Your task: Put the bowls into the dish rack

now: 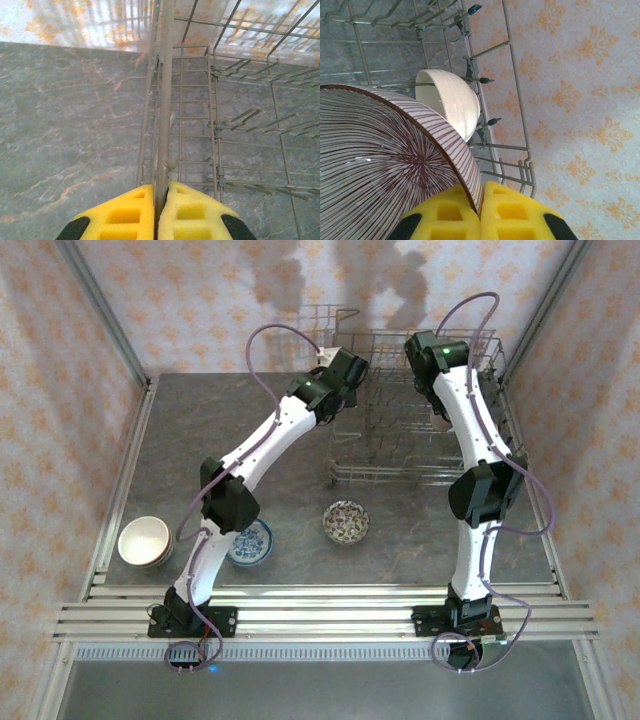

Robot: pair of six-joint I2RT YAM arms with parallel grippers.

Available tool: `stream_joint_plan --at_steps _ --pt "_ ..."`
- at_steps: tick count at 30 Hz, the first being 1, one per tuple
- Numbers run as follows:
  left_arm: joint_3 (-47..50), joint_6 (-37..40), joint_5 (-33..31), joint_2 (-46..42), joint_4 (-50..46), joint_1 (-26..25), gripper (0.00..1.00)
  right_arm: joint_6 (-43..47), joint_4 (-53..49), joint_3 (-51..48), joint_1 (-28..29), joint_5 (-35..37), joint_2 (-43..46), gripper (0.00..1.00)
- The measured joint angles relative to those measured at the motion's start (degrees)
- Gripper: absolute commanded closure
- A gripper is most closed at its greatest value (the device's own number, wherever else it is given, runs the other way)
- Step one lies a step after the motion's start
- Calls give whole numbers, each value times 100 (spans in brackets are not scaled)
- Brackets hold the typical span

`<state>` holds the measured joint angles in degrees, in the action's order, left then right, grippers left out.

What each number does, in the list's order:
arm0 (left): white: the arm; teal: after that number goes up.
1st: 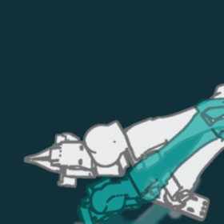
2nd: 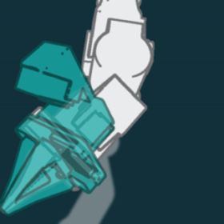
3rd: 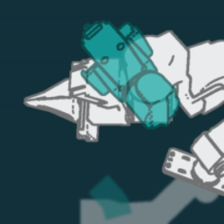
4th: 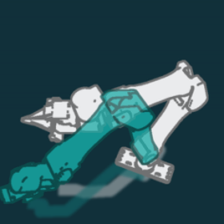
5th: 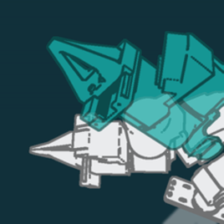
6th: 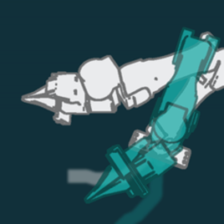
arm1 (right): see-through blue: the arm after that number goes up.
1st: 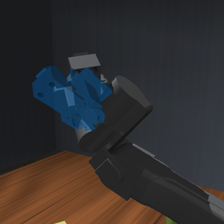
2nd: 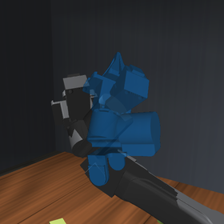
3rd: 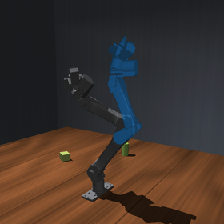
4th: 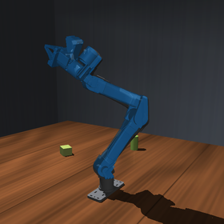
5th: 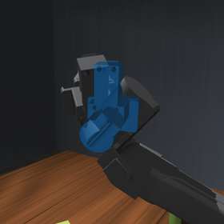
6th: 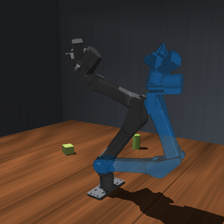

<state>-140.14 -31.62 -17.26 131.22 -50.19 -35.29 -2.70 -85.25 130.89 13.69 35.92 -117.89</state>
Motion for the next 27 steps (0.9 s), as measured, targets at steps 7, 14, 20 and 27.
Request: stream_joint_plan --at_steps 7,14,20,27 --pt "1657 -730 -588 -1051 238 -46 100 20 83 63 153 -79 0 100" --pt "2376 -1001 -920 -1574 138 -33 100 181 402 177 181 374 0 100" --pt "2763 -1097 -927 -1792 374 -33 100 610 1051 138 439 1058 -4 100" --pt "2887 -968 -850 -1880 479 -22 95 997 1556 -339 621 1738 -122 100"
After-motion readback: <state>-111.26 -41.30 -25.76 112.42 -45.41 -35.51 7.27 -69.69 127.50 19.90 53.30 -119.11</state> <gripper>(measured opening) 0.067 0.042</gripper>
